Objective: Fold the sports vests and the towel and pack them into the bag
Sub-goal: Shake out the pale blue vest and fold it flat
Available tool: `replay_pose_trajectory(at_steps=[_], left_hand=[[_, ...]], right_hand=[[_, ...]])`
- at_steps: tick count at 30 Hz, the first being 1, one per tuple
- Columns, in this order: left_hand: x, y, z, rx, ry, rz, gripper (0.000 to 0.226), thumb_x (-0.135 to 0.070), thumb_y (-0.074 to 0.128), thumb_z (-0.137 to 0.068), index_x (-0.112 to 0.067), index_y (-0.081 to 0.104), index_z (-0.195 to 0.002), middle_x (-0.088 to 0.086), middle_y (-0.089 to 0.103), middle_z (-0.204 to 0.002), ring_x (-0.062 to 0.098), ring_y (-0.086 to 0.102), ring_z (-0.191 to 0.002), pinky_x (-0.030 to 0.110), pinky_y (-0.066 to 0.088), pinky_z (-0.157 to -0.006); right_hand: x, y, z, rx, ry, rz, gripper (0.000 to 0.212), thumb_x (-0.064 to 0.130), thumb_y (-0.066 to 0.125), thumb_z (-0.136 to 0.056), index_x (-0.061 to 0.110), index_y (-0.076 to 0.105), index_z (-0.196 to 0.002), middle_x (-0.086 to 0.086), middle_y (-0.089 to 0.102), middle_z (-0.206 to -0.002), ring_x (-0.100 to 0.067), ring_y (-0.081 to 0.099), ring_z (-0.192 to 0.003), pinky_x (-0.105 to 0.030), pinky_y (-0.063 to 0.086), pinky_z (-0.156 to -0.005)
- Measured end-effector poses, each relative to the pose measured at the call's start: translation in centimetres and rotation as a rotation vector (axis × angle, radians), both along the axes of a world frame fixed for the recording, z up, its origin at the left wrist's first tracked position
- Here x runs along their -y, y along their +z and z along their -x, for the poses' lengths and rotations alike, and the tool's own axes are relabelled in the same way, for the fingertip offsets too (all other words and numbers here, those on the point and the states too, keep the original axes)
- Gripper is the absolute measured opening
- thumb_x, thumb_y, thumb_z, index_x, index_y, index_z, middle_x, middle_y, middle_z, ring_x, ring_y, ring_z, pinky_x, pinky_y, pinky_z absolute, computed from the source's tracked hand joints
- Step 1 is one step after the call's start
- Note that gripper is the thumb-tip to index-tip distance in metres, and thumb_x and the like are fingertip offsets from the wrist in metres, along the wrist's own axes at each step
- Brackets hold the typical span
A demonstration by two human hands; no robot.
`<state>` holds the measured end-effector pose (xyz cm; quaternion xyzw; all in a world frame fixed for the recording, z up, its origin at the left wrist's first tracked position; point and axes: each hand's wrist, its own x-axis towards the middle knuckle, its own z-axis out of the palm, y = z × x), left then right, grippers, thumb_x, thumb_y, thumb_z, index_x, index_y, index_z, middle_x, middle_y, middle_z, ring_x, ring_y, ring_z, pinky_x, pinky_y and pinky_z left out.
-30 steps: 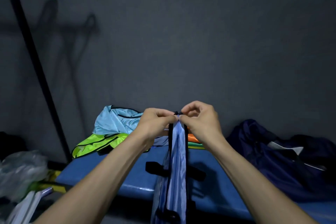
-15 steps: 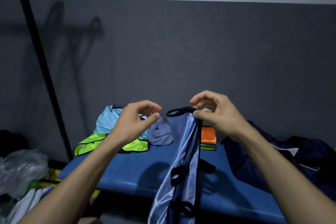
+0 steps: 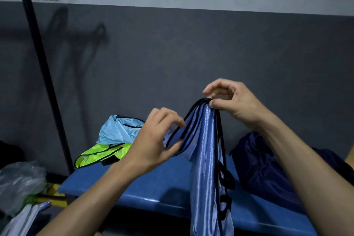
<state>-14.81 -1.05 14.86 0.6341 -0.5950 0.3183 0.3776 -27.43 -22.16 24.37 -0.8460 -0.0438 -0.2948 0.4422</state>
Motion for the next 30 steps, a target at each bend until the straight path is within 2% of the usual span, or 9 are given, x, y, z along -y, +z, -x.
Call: replay_pose_trajectory(at_steps=[5,8,10,12,16,20,24,27,30], left_hand=[[-0.9,-0.2,-0.9,0.016,-0.016,-0.082,0.028,-0.007,0.079,-0.082,-0.023,0.068,-0.102,-0.015,0.062,-0.1,0.017,0.049,-0.089,0.029,0.044,-0.079],[-1.3,-0.3,-0.9,0.031,-0.01,-0.145,0.015,-0.027,0.07,-0.094,-0.027,0.071,-0.109,-0.02,0.063,-0.1,0.013,0.046,-0.087,0.024,0.043,-0.077],[-1.2,-0.3,-0.7,0.013,0.015,-0.216,0.022,-0.043,0.058,-0.098,-0.029,0.07,-0.109,-0.021,0.062,-0.099,0.009,0.042,-0.085,0.023,0.042,-0.077],[-0.9,-0.4,-0.8,0.003,0.066,-0.274,0.025,-0.049,0.053,-0.094,-0.03,0.068,-0.103,-0.021,0.059,-0.092,0.007,0.038,-0.081,0.025,0.043,-0.072],[0.0,-0.5,-1.0,-0.045,0.15,-0.32,0.007,-0.034,0.06,-0.095,-0.031,0.061,-0.089,-0.018,0.057,-0.081,0.01,0.043,-0.078,0.033,0.044,-0.066],[0.0,1.4,-1.6,-0.141,0.13,-0.26,0.006,-0.023,0.055,-0.1,-0.026,0.058,-0.104,-0.011,0.061,-0.08,0.012,0.05,-0.078,0.034,0.045,-0.071],[-0.3,5.2,-2.2,-0.243,-0.001,-0.258,0.006,-0.017,0.056,-0.1,-0.023,0.058,-0.101,-0.009,0.061,-0.073,0.008,0.046,-0.064,0.021,0.038,-0.062],[-0.2,6.7,-2.5,-0.158,-0.012,-0.401,0.009,-0.025,0.057,-0.102,-0.028,0.065,-0.106,-0.012,0.058,-0.078,0.004,0.045,-0.087,0.019,0.033,-0.074],[-0.4,7.7,-3.0,0.148,0.173,-0.469,0.017,-0.034,0.053,-0.104,-0.031,0.07,-0.107,-0.014,0.062,-0.087,0.011,0.036,-0.094,0.032,0.03,-0.082]], right_hand=[[-0.3,0.3,0.2,0.003,0.01,0.003,0.028,-0.014,0.066,-0.084,0.008,0.071,-0.102,-0.003,0.067,-0.092,-0.01,0.064,-0.09,-0.025,0.055,-0.087],[-0.7,0.3,0.1,0.001,0.017,0.009,0.029,-0.014,0.065,-0.084,0.009,0.071,-0.101,-0.003,0.067,-0.092,-0.01,0.064,-0.09,-0.027,0.055,-0.088],[-0.8,0.3,0.0,-0.003,0.025,0.013,0.029,-0.013,0.066,-0.084,0.01,0.071,-0.101,-0.004,0.067,-0.092,-0.01,0.065,-0.09,-0.028,0.055,-0.088],[-1.0,0.3,-0.1,-0.009,0.028,0.022,0.029,-0.011,0.067,-0.085,0.012,0.072,-0.101,-0.004,0.067,-0.093,-0.01,0.065,-0.091,-0.028,0.055,-0.088],[-1.0,0.3,0.1,-0.016,0.022,0.017,0.027,-0.01,0.067,-0.086,0.01,0.071,-0.104,-0.004,0.068,-0.093,-0.01,0.067,-0.091,-0.026,0.055,-0.087],[0.5,-0.5,0.7,-0.029,-0.028,-0.045,0.026,-0.009,0.068,-0.088,0.011,0.071,-0.105,0.002,0.07,-0.089,-0.012,0.068,-0.09,-0.031,0.055,-0.088],[1.6,-2.0,0.5,-0.052,-0.1,-0.094,0.025,-0.007,0.07,-0.087,0.013,0.072,-0.103,0.003,0.069,-0.089,-0.011,0.066,-0.088,-0.038,0.053,-0.089],[2.0,-2.6,0.3,-0.054,-0.114,-0.094,0.025,-0.007,0.07,-0.086,0.013,0.072,-0.102,0.0,0.069,-0.089,-0.012,0.066,-0.088,-0.037,0.054,-0.088],[2.5,-3.0,0.2,-0.077,-0.115,-0.078,0.024,-0.007,0.069,-0.087,0.01,0.071,-0.103,-0.001,0.071,-0.089,-0.011,0.068,-0.088,-0.035,0.056,-0.088]])
